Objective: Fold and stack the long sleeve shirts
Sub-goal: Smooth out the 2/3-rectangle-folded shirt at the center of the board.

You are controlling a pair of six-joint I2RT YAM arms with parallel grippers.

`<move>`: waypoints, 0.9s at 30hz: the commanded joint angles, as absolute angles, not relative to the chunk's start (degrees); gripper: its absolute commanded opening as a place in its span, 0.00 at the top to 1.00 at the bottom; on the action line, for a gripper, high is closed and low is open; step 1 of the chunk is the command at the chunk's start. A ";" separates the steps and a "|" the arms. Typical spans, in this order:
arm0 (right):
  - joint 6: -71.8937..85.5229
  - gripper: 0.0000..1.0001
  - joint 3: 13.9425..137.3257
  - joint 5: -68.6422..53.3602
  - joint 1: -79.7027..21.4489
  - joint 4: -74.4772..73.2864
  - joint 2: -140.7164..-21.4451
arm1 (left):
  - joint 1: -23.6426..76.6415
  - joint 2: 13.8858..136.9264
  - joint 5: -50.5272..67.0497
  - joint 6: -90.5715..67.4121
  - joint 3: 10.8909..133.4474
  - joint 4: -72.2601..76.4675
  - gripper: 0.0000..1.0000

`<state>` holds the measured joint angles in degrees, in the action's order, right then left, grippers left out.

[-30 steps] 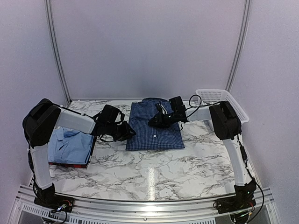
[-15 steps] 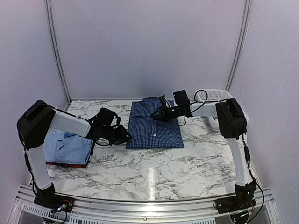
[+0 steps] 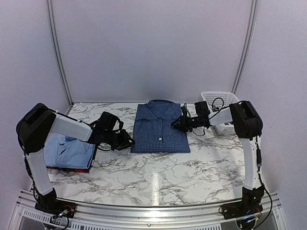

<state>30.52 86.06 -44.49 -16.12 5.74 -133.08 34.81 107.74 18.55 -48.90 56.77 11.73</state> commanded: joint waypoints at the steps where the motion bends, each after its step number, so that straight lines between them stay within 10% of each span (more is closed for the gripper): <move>1: 31.45 0.68 83.59 -42.79 -15.56 7.25 -129.87 | 34.45 106.68 19.38 -49.30 56.34 11.96 0.71; 27: 36.02 0.72 71.10 -41.01 -31.05 14.87 -120.39 | 35.19 105.31 19.62 -50.54 52.47 8.28 0.67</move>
